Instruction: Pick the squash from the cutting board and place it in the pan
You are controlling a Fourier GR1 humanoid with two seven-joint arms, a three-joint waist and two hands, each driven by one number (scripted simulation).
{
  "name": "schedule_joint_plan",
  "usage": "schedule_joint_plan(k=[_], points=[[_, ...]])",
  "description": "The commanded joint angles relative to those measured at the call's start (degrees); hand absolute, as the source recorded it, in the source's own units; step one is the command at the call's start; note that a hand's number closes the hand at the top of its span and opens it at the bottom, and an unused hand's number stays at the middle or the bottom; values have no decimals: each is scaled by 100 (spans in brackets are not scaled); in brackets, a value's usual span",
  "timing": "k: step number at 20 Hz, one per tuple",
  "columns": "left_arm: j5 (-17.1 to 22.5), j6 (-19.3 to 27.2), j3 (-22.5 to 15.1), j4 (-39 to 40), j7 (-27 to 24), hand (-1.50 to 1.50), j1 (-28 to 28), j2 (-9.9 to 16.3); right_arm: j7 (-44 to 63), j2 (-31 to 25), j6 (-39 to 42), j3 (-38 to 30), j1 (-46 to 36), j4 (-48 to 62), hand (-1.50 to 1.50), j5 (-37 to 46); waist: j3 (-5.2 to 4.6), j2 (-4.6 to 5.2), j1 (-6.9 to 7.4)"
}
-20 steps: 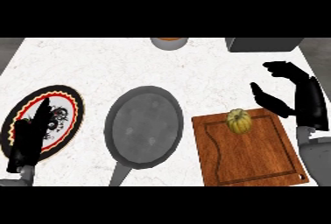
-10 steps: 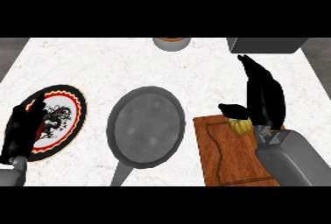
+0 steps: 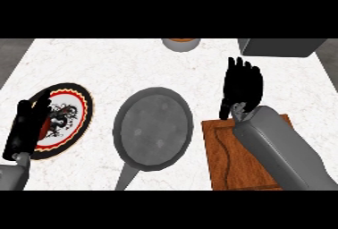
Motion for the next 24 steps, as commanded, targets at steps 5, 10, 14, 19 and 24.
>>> schedule_joint_plan(k=[5, 10, 14, 19, 24], points=[[-54, 13, -16, 133, 37, 0, -138, -90, 1267, 809, 1762, -122, -881, 1805, -150, -194, 10, 37, 55], [-101, -6, 11, 95, -45, 0, 22, -41, 1377, 1205, 1864, -128, -804, 2666, -150, -77, 20, 2, -9], [-64, -19, 179, 431, -169, 0, -148, -67, 1429, 1398, 1874, -292, -948, 3084, -150, 4, 20, 1, -126], [-82, -26, 189, 181, -18, 0, 3, -80, 1307, 1312, 2114, -495, -1003, 3110, -150, 93, 30, -46, -176], [-204, 64, 148, 192, -147, 0, 94, -201, 1516, 1576, 2250, -561, -1128, 3411, -150, 360, 28, -43, -168]])
